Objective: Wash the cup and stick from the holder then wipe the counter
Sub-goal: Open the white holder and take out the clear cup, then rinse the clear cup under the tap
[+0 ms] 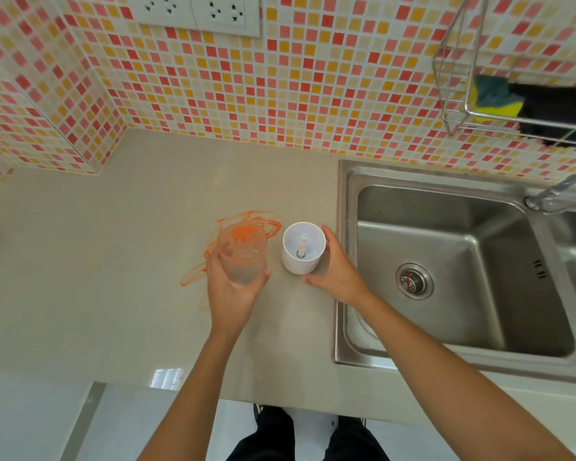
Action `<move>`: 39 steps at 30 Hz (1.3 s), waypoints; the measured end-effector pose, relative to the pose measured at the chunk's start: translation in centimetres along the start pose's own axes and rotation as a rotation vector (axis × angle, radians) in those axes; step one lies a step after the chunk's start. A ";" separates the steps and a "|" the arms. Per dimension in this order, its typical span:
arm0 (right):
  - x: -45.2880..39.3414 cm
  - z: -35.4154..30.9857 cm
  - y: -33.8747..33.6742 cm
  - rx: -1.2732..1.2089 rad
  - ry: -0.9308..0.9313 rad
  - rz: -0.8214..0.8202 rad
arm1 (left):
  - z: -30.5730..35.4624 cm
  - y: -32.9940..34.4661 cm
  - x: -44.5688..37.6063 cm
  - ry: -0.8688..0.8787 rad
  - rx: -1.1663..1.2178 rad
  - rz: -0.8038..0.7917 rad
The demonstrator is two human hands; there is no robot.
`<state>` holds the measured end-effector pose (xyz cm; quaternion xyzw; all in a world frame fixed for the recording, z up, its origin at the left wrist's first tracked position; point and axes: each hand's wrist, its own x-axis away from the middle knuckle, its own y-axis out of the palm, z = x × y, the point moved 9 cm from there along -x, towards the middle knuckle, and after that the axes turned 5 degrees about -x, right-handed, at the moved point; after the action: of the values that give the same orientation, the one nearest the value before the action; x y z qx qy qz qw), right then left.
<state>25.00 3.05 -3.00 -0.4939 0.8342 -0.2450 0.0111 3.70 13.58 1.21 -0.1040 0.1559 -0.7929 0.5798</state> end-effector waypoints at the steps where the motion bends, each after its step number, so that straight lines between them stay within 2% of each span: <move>1: 0.4 0.3 -0.6 0.024 0.017 0.016 | 0.5 -0.2 0.0 0.014 0.013 0.005; 6: 4.0 2.4 -5.2 0.199 -0.055 0.149 | 4.0 0.1 0.2 0.076 0.050 0.020; 9: 6.6 6.2 -7.7 0.449 -0.034 0.155 | 6.5 1.6 1.2 0.127 0.025 0.014; 13: 10.4 12.9 -10.8 0.665 0.072 0.107 | 10.1 5.8 3.9 0.267 -0.054 -0.080; 18: 13.2 17.9 -16.1 0.670 0.257 0.169 | 10.6 14.6 8.0 0.301 -0.117 -0.372; 23: 15.1 21.5 -20.7 0.704 0.390 0.134 | 7.6 23.1 11.9 0.270 -0.355 -0.539; 29: 15.0 23.0 -21.6 0.760 0.386 0.057 | 3.4 30.5 13.6 0.166 -0.609 -0.760; 39: 15.0 23.0 -21.7 0.758 0.361 0.095 | 2.0 35.0 13.2 0.047 -0.833 -1.000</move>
<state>41.10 -27.03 -10.82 -0.3649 0.6954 -0.6164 0.0570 31.39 -8.98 -9.98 -0.3627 0.3957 -0.8423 0.0484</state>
